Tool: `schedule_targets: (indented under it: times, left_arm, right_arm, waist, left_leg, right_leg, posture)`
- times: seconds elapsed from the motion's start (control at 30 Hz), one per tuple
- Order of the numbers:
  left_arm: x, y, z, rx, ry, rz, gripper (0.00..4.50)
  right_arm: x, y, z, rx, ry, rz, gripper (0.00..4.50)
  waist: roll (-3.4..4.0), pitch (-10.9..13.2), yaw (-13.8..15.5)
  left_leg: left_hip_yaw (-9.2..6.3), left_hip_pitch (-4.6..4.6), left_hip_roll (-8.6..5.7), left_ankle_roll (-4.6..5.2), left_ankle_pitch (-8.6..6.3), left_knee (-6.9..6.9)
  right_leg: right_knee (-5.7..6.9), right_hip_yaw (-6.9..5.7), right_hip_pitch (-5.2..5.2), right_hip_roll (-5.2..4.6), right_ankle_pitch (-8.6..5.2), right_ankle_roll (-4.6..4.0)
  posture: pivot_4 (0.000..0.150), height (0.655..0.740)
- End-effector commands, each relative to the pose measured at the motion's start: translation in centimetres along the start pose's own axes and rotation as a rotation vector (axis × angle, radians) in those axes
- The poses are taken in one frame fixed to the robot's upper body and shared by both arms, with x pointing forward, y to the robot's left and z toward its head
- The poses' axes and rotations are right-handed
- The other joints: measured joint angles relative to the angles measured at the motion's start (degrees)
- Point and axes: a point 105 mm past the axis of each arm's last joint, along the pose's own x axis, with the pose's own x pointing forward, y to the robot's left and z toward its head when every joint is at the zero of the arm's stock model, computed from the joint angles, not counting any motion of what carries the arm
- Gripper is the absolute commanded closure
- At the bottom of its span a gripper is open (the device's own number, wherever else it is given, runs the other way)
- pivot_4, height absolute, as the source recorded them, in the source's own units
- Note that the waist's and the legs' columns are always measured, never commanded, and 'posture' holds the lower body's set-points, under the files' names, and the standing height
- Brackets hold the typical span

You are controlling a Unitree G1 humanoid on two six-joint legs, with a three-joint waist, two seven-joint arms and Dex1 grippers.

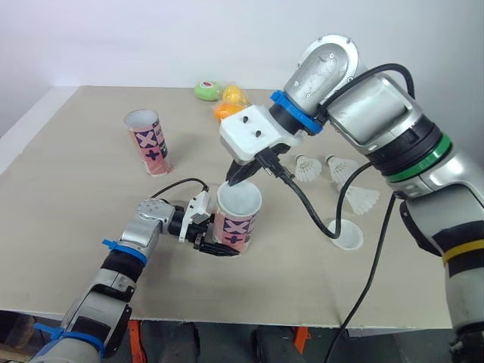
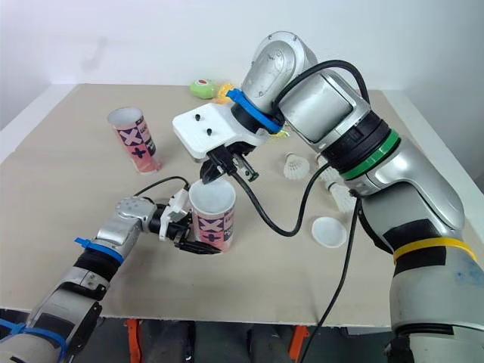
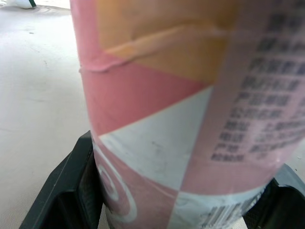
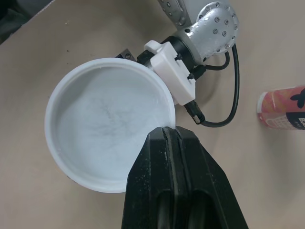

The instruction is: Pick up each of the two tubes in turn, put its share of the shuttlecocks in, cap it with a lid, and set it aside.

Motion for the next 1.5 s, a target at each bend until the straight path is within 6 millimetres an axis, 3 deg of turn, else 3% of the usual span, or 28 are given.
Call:
schedule_targets:
  times: [0.03, 0.2, 0.27, 0.43, 0.57, 0.8, 0.93, 1.0, 1.17, 1.5]
  left_arm:
    - [-0.5, -0.3, -2.6, -0.1, 0.068, 0.037, 1.23]
    - [-0.5, -0.3, -2.6, -0.103, 0.065, 0.04, 1.23]
    - [-0.5, -0.3, -2.6, -0.103, 0.064, 0.041, 1.23]
    - [-0.4, -0.4, -2.6, -0.106, 0.061, 0.04, 1.23]
    - [-0.4, -0.5, -2.7, -0.107, 0.06, 0.037, 1.23]
    - [-0.2, -0.4, -2.7, -0.106, 0.06, 0.033, 1.23]
    - [-0.1, -0.5, -2.8, -0.107, 0.059, 0.031, 1.23]
    - [-0.2, -0.5, -2.8, -0.107, 0.059, 0.03, 1.23]
    - [-0.2, -0.4, -2.8, -0.106, 0.061, 0.032, 1.23]
    - [-0.4, -0.4, -2.8, -0.104, 0.064, 0.04, 1.23]
  right_arm:
    - [0.1, 1.1, 0.9, -0.043, -0.034, 0.045, 4.46]
    - [1.6, 1.3, 1.0, -0.046, -0.082, 0.026, 4.46]
    - [2.0, 0.8, 0.5, -0.028, -0.078, -0.005, 3.98]
    - [2.1, 0.6, 0.1, 0.005, -0.093, -0.029, 1.88]
    - [0.7, 0.0, 0.9, 0.044, -0.148, -0.059, 0.14]
    - [-3.8, -1.8, 1.8, 0.117, -0.259, -0.159, 0.14]
    - [-3.9, -1.2, 1.9, 0.132, -0.276, -0.139, 1.26]
    - [-3.2, -0.6, 1.5, 0.136, -0.262, -0.109, 2.42]
    - [-2.1, 0.5, 1.1, 0.152, -0.258, -0.05, 4.49]
    - [1.4, 1.5, 0.0, 0.15, -0.187, 0.036, 4.49]
  waist:
    - [-0.02, -0.01, 0.05]
    - [-0.03, -0.03, 0.05]
    - [-0.04, -0.06, 0.03]
    - [-0.09, -0.09, 0.01]
    - [-0.09, -0.09, 0.0]
    - [-0.08, -0.06, -0.01]
    - [-0.09, -0.07, 0.0]
    - [-0.09, -0.07, -0.01]
    - [-0.08, -0.06, -0.05]
    - [-0.08, -0.06, -0.04]
  left_leg:
    - [0.0, 0.0, 0.0, 0.0, 0.0, 0.0]
    - [0.0, 0.01, -0.01, -0.02, -0.01, -0.02]
    - [0.0, 0.03, -0.01, -0.02, -0.01, -0.04]
    - [-0.01, 0.09, 0.02, -0.02, -0.02, -0.06]
    - [0.0, 0.11, 0.02, -0.02, -0.02, -0.06]
    - [0.0, 0.08, 0.01, -0.02, -0.01, -0.07]
    - [0.0, 0.08, 0.01, -0.03, -0.02, -0.09]
    - [0.0, 0.08, 0.01, -0.04, -0.03, -0.1]
    - [0.01, 0.08, 0.01, -0.04, -0.02, -0.08]
    - [0.01, 0.09, 0.01, -0.03, -0.02, -0.08]
  right_leg:
    - [0.0, 0.0, 0.0, 0.0, 0.0, 0.01]
    - [-0.02, 0.0, 0.03, -0.01, -0.04, 0.06]
    - [-0.01, -0.01, 0.05, -0.01, 0.0, 0.14]
    - [0.0, -0.03, 0.07, 0.02, 0.03, 0.14]
    - [0.0, -0.02, 0.07, 0.02, 0.01, 0.04]
    - [-0.01, -0.01, 0.04, 0.02, 0.01, -0.01]
    - [-0.01, -0.01, 0.05, 0.01, -0.01, 0.0]
    - [-0.02, -0.01, 0.03, 0.01, -0.04, -0.02]
    - [-0.01, 0.01, 0.02, 0.01, -0.05, -0.05]
    - [-0.01, 0.01, 0.02, 0.01, -0.04, -0.02]
  posture:
    - [0.15, 0.7321]
    - [0.15, 0.7321]
    - [0.15, 0.7321]
    - [0.15, 0.7321]
    - [0.15, 0.7321]
    - [0.15, 0.7321]
    - [0.15, 0.7321]
    - [0.15, 0.7321]
    - [0.15, 0.7321]
    - [0.15, 0.7321]
